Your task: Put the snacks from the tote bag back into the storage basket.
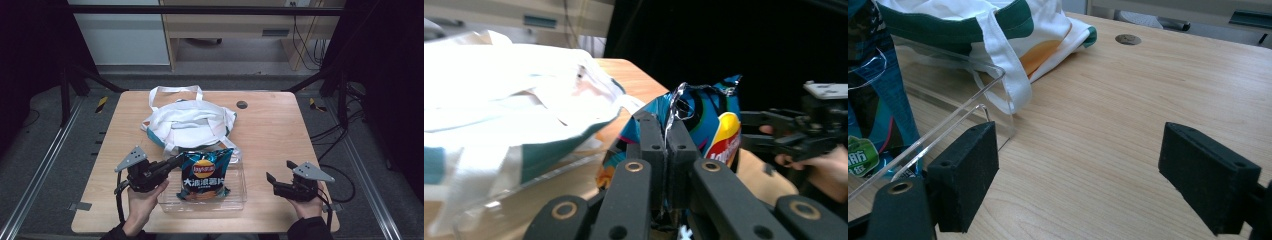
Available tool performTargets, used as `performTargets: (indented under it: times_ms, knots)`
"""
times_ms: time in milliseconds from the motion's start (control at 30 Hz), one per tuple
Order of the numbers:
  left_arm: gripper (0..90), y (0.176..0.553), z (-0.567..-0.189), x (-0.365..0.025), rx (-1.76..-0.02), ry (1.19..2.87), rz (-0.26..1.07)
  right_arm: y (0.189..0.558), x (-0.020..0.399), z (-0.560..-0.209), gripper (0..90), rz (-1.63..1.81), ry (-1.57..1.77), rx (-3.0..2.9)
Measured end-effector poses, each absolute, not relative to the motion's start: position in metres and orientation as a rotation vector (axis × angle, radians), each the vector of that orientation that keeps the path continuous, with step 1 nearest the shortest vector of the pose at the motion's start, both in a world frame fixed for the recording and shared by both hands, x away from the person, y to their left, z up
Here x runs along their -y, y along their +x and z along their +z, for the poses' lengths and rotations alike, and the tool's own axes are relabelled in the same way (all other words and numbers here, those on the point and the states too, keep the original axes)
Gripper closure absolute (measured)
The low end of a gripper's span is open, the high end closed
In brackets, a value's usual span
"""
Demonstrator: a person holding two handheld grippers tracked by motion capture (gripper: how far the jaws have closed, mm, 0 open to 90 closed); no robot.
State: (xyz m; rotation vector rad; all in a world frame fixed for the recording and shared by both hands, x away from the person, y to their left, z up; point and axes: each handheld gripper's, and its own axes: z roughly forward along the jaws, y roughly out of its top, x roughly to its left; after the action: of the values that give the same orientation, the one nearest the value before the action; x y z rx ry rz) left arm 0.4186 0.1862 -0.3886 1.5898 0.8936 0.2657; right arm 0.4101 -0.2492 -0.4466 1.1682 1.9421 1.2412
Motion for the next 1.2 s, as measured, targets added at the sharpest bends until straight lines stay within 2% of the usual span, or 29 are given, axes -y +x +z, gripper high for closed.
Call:
performTargets:
  times_ms: [233,467,700,933,1200]
  knots:
    - [84.2,0.427,-0.389,-0.182,-0.920,1.600,0.353,0.410,0.249,-0.447,16.5,1.238,1.169,-1.945]
    - [65.2,0.431,-0.390,-0.180,-0.940,1.620,0.393,0.411,0.249,-0.447,16.4,1.237,1.168,-1.947]
    - [60.8,0.427,-0.386,-0.179,-0.926,1.644,0.441,0.410,0.249,-0.447,16.4,1.240,1.170,-1.943]
    - [51.0,0.417,-0.378,-0.191,-0.906,1.678,0.531,0.410,0.250,-0.447,16.4,1.241,1.168,-1.940]
    - [42.0,0.414,-0.382,-0.208,-0.951,1.686,0.563,0.409,0.251,-0.446,16.4,1.242,1.174,-1.934]
